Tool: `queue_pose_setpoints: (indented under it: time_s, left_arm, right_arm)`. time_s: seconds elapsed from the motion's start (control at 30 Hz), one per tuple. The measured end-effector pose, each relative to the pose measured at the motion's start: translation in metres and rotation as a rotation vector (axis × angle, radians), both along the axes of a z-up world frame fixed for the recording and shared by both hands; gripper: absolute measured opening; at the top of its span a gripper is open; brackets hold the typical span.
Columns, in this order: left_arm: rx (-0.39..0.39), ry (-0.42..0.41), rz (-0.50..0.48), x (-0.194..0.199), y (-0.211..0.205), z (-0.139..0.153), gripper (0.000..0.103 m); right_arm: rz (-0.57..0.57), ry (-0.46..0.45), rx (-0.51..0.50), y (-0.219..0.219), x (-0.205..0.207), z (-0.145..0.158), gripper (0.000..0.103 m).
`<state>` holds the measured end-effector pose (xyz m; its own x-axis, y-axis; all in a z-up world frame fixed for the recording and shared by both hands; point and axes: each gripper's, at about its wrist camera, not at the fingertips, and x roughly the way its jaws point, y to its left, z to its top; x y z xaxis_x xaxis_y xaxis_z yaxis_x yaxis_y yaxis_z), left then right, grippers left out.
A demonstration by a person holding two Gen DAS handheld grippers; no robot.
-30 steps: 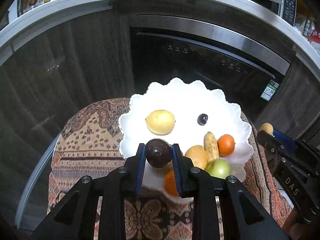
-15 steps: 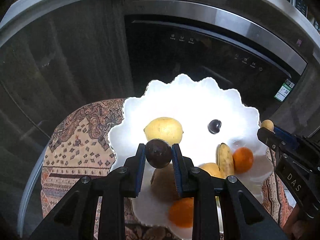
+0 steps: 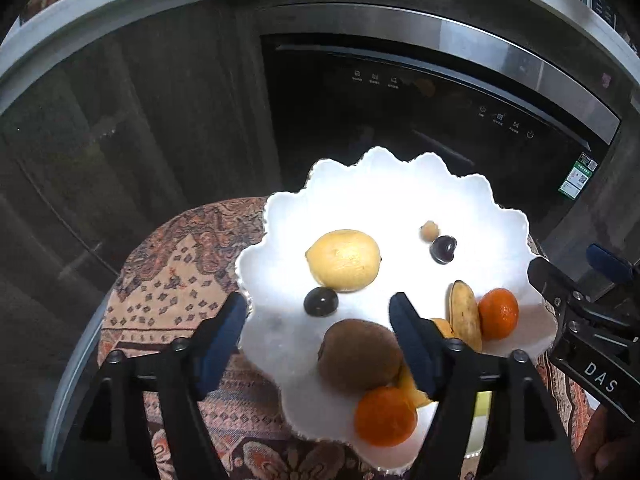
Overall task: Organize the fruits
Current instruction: 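Open the right gripper to drop the small tan fruit into the bowl, then withdraw both open grippers back from the bowl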
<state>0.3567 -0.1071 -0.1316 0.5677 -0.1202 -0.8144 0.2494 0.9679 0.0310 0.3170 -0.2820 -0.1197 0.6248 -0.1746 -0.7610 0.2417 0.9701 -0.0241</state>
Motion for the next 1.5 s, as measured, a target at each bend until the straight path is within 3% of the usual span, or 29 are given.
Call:
queue_pose_setpoints:
  time_s: [0.1, 0.3, 0.8, 1.5]
  left_arm:
    - [0.003, -0.024, 0.013, -0.011, 0.004, 0.010, 0.090]
    - [-0.005, -0.059, 0.029, -0.038, 0.013, 0.034, 0.098]
    - [-0.033, -0.123, 0.053, -0.106, 0.038, 0.074, 0.099]
    - [-0.035, -0.163, 0.083, -0.191, 0.062, 0.087, 0.099]
  right_arm:
    - [-0.006, -0.003, 0.006, 0.002, -0.011, 0.006, 0.085]
    - [-0.005, -0.029, 0.015, 0.011, -0.035, 0.025, 0.086]
    - [0.005, -0.098, -0.002, 0.034, -0.098, 0.070, 0.086]
    - [0.028, -0.119, 0.007, 0.053, -0.170, 0.082, 0.086]
